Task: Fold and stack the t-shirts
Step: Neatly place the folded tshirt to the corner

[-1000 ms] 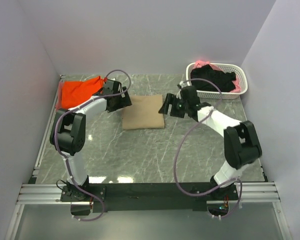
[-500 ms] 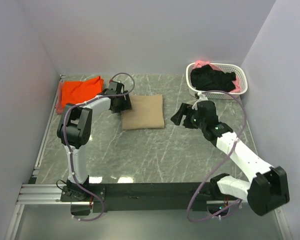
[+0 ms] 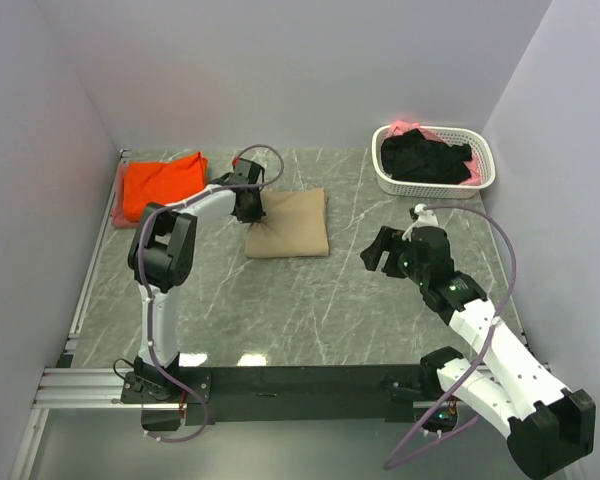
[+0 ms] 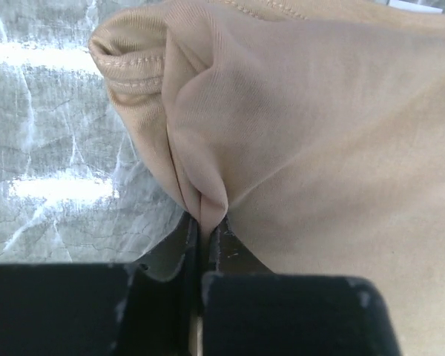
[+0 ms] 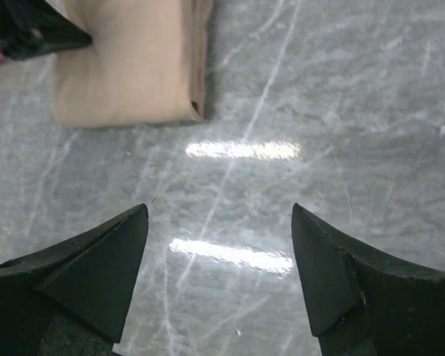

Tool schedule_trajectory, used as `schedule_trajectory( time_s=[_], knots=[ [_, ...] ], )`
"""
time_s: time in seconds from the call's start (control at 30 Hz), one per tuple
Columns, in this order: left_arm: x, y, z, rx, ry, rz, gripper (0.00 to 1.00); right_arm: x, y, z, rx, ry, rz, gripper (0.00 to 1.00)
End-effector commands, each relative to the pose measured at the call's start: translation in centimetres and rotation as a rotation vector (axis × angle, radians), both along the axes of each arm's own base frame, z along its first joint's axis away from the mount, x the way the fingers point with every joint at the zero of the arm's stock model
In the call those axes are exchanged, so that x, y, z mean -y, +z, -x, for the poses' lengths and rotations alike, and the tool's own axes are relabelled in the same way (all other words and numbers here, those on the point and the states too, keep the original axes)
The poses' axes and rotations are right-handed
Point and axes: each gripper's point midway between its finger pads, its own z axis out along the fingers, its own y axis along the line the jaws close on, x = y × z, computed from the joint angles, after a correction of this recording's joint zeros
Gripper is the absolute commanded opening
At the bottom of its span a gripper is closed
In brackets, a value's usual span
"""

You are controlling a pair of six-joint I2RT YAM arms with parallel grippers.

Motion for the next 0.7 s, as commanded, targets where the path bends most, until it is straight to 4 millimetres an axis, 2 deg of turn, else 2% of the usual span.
schedule_trajectory(
  time_s=[0.0, 0.1, 0.23, 0.43, 0.6, 0.67],
  knots=[
    [-1.7, -3.1, 2.0, -0.127, -0.007, -0.118, 0.01, 1.2, -1.1, 0.5, -0.001, -0.012, 0.062, 0.84],
    [-2.8, -2.4, 1.0, -0.092, 0.003, -0.184, 0.01, 1.3, -1.6, 0.7, -0.005, -0.009, 0.069, 0.84],
    [-4.8, -0.1, -0.5, -0.022, 0.017, -0.305, 0.01, 1.2, -1.5, 0.7, 0.005, -0.006, 0.069, 0.84],
    [-8.2, 4.9, -2.8, 0.115, 0.042, -0.508, 0.01, 1.3, -2.2, 0.8, -0.001, -0.005, 0.071, 0.84],
    [-11.3, 8.4, -4.1, 0.174, 0.08, -0.661, 0.01, 1.1, -2.3, 0.8, -0.003, 0.003, 0.066, 0.84],
    [-11.9, 9.7, -4.7, 0.189, 0.085, -0.691, 0.01, 1.0, -2.4, 0.8, -0.004, 0.008, 0.063, 0.84]
  ],
)
